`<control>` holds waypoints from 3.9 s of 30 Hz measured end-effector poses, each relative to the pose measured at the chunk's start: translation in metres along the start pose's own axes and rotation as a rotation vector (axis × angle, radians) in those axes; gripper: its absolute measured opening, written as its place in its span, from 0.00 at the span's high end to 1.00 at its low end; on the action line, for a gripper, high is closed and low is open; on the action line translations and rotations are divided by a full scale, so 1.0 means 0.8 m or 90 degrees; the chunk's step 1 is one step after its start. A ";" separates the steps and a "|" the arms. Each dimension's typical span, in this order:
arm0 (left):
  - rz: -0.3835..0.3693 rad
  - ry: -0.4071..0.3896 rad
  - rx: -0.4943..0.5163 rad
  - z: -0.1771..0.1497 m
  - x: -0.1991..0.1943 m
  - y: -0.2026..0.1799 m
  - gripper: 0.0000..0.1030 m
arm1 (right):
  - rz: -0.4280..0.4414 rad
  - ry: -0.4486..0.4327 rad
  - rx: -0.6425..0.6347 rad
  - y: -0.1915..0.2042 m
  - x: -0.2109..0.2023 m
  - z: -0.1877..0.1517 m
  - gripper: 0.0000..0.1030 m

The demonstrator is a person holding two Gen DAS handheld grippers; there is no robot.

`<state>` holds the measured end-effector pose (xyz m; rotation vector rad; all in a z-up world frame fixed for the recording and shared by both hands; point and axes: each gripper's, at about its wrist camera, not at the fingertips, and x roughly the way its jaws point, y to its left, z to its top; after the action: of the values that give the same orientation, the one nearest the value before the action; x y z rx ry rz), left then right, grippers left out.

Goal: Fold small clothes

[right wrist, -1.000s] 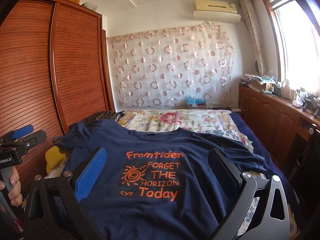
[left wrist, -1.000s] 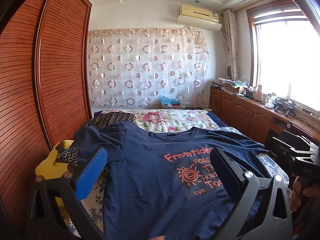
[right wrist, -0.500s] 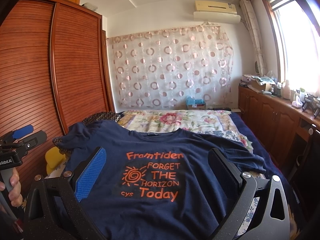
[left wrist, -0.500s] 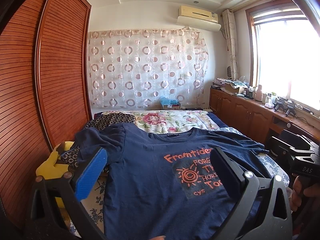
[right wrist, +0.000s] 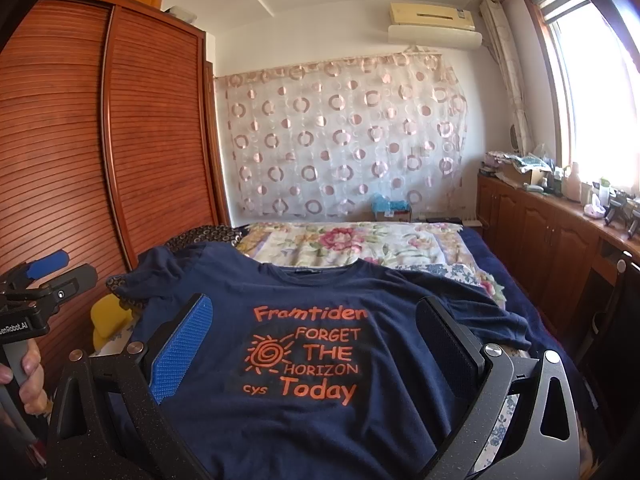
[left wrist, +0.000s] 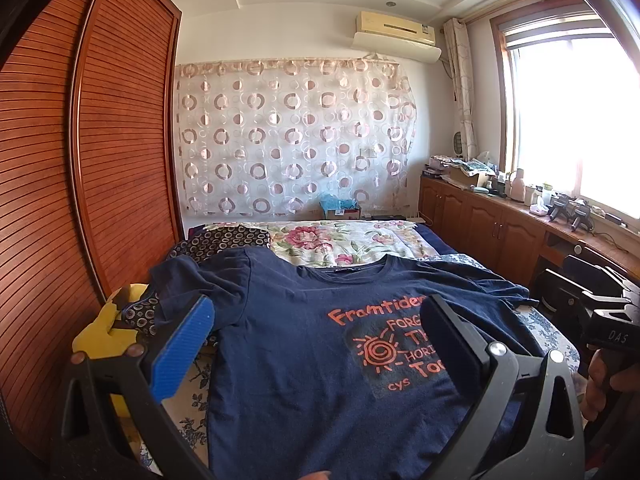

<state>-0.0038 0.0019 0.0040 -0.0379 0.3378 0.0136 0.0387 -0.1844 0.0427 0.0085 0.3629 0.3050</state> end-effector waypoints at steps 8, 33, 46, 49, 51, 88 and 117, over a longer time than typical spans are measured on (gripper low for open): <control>-0.001 -0.002 0.001 0.000 -0.001 0.000 0.00 | 0.000 -0.001 0.000 0.001 -0.001 0.002 0.00; 0.001 -0.001 0.004 0.000 0.000 0.000 0.00 | 0.004 -0.001 0.000 0.002 -0.002 0.006 0.00; 0.011 0.040 -0.008 -0.017 0.025 0.026 0.00 | 0.032 0.039 -0.007 0.006 0.023 -0.012 0.00; 0.017 0.054 -0.015 -0.024 0.034 0.040 0.00 | 0.042 0.051 -0.011 0.007 0.035 -0.017 0.00; 0.023 0.062 -0.020 -0.028 0.041 0.052 0.00 | 0.049 0.056 -0.013 0.007 0.040 -0.019 0.00; 0.033 0.320 -0.127 -0.037 0.250 0.270 0.53 | 0.118 0.191 -0.036 0.029 0.159 -0.084 0.00; -0.090 0.227 0.089 0.082 0.264 0.093 0.99 | 0.095 0.176 0.007 -0.008 0.140 -0.083 0.00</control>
<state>0.2160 0.0803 -0.0066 0.0748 0.6913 -0.1591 0.1172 -0.1607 -0.0586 0.0038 0.6398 0.4544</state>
